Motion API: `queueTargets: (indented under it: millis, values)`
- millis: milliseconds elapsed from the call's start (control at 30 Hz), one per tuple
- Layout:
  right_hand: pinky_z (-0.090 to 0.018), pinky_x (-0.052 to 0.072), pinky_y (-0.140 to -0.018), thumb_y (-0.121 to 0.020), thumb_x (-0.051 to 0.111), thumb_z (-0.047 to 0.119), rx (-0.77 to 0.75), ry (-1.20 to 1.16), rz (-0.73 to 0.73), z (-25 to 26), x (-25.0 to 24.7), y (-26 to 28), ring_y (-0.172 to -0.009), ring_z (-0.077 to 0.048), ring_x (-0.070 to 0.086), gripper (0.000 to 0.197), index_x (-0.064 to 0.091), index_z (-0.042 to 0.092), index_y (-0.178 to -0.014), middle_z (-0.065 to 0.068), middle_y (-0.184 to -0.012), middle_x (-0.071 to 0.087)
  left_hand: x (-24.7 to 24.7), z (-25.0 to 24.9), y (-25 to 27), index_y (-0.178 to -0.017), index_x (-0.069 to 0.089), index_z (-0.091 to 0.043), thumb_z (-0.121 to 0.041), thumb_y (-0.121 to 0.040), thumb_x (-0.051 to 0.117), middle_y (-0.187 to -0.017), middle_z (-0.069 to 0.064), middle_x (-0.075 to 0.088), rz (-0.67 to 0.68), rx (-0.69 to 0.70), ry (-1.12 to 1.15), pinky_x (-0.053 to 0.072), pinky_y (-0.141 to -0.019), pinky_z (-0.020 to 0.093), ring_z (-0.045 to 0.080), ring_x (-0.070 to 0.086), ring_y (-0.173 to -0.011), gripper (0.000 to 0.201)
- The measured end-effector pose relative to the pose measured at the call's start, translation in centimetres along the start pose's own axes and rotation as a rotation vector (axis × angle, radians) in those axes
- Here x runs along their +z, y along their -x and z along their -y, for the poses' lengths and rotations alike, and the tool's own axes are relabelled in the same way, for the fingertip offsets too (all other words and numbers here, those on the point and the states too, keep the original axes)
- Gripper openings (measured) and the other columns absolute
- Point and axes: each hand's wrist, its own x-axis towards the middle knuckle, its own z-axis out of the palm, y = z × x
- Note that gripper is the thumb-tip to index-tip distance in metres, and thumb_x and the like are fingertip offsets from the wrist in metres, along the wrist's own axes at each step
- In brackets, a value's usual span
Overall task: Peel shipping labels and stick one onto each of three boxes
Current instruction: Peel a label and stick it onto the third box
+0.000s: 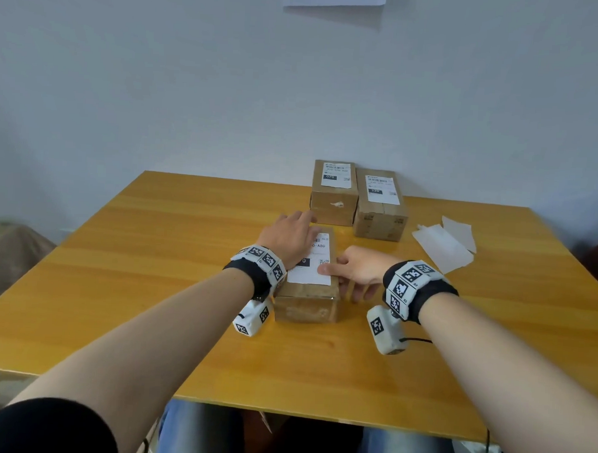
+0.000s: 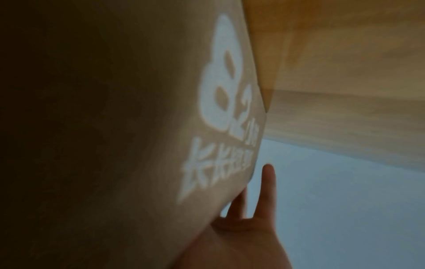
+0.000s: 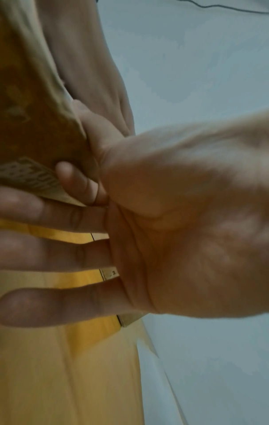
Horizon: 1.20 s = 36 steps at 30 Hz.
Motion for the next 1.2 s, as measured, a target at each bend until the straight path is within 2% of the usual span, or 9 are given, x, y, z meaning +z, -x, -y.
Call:
queueTargets:
  millis: [167, 267, 467, 667, 733, 800, 867, 1000, 1200]
  values:
    - [-0.040, 0.059, -0.072, -0.094, 0.053, 0.073, -0.009, 0.041, 0.015, -0.1, 0.1, -0.1, -0.067, -0.025, 0.073, 0.061, 0.064, 0.014, -0.091, -0.005, -0.087, 0.081, 0.8, -0.2, 0.0, -0.148, 0.042, -0.013, -0.055, -0.107, 0.026, -0.140, 0.018, 0.057, 0.099, -0.017, -0.018, 0.040, -0.106, 0.047, 0.039, 0.048, -0.128, 0.060]
    - [-0.036, 0.058, -0.067, -0.095, 0.053, 0.072, -0.007, 0.056, 0.009, 0.0, 0.0, 0.0, -0.065, -0.023, 0.072, 0.060, 0.064, 0.013, -0.092, -0.005, -0.088, 0.081, 1.8, 0.0, -0.3, -0.153, 0.035, -0.010, -0.057, -0.106, 0.023, -0.142, 0.024, 0.054, 0.123, -0.055, -0.123, 0.036, -0.110, 0.048, 0.041, 0.047, -0.128, 0.067]
    - [-0.033, 0.058, -0.065, -0.095, 0.049, 0.075, 0.032, 0.111, 0.052, 0.4, -0.1, 0.0, -0.068, -0.026, 0.073, 0.067, 0.069, 0.010, -0.094, -0.007, -0.093, 0.082, 2.4, -0.1, -0.8, -0.141, 0.044, -0.007, -0.061, -0.103, 0.021, -0.132, 0.019, 0.052, 0.175, -0.144, -0.246, 0.046, -0.099, 0.049, 0.038, 0.048, -0.118, 0.071]
    - [-0.016, 0.049, -0.042, -0.098, 0.050, 0.069, 0.044, 0.166, 0.086, 1.5, -1.0, 0.4, -0.064, -0.021, 0.071, 0.071, 0.072, 0.002, -0.111, -0.013, -0.109, 0.079, 2.2, -0.2, -1.2, -0.133, 0.047, -0.008, -0.060, -0.104, 0.019, -0.129, 0.020, 0.053, 0.137, -0.160, -0.291, 0.049, -0.092, 0.049, 0.040, 0.050, -0.114, 0.066]
    - [-0.015, 0.048, -0.041, -0.100, 0.052, 0.064, 0.020, 0.174, 0.101, 1.9, -1.4, 0.6, -0.053, -0.011, 0.069, 0.063, 0.073, 0.005, -0.104, -0.011, -0.107, 0.079, 2.7, 0.0, -1.9, -0.131, 0.048, -0.010, -0.057, -0.103, 0.010, -0.125, 0.020, 0.054, 0.125, -0.138, -0.304, 0.047, -0.084, 0.048, 0.040, 0.050, -0.108, 0.067]
    - [-0.013, 0.046, -0.039, -0.103, 0.052, 0.059, -0.011, 0.184, 0.122, 2.3, -1.8, 0.8, -0.045, 0.000, 0.066, 0.052, 0.070, 0.011, -0.093, -0.007, -0.100, 0.076, 3.7, 0.6, -2.8, -0.130, 0.052, -0.013, -0.054, -0.092, -0.011, -0.116, 0.019, 0.054, 0.109, -0.087, -0.325, 0.037, -0.071, 0.047, 0.036, 0.045, -0.095, 0.085]
    - [-0.013, 0.046, -0.039, -0.103, 0.053, 0.056, -0.024, 0.207, 0.142, 2.7, -2.2, 0.7, -0.044, 0.003, 0.064, 0.045, 0.067, 0.017, -0.087, -0.002, -0.092, 0.073, 3.9, 0.9, -3.2, -0.130, 0.055, -0.016, -0.048, -0.084, -0.021, -0.113, 0.017, 0.055, 0.128, -0.066, -0.344, 0.030, -0.068, 0.045, 0.034, 0.043, -0.090, 0.095]
    - [-0.019, 0.053, -0.055, -0.101, 0.057, 0.058, -0.008, 0.212, 0.178, 2.9, -2.4, -0.2, -0.049, 0.001, 0.068, 0.042, 0.068, 0.018, -0.092, 0.002, -0.087, 0.074, 1.8, -0.1, -2.5, -0.134, 0.056, -0.021, -0.036, -0.108, 0.012, -0.115, 0.014, 0.057, 0.168, -0.002, -0.459, 0.035, -0.073, 0.045, 0.039, 0.054, -0.101, 0.053]
    - [-0.019, 0.054, -0.055, -0.099, 0.062, 0.054, 0.008, 0.169, 0.201, 3.1, -2.7, -0.6, -0.050, 0.000, 0.069, 0.033, 0.065, 0.023, -0.090, 0.002, -0.087, 0.073, 1.9, 0.1, -2.9, -0.118, 0.056, -0.015, -0.042, -0.110, 0.018, -0.110, 0.011, 0.061, 0.147, -0.045, -0.410, 0.048, -0.080, 0.045, 0.035, 0.058, -0.098, 0.047]
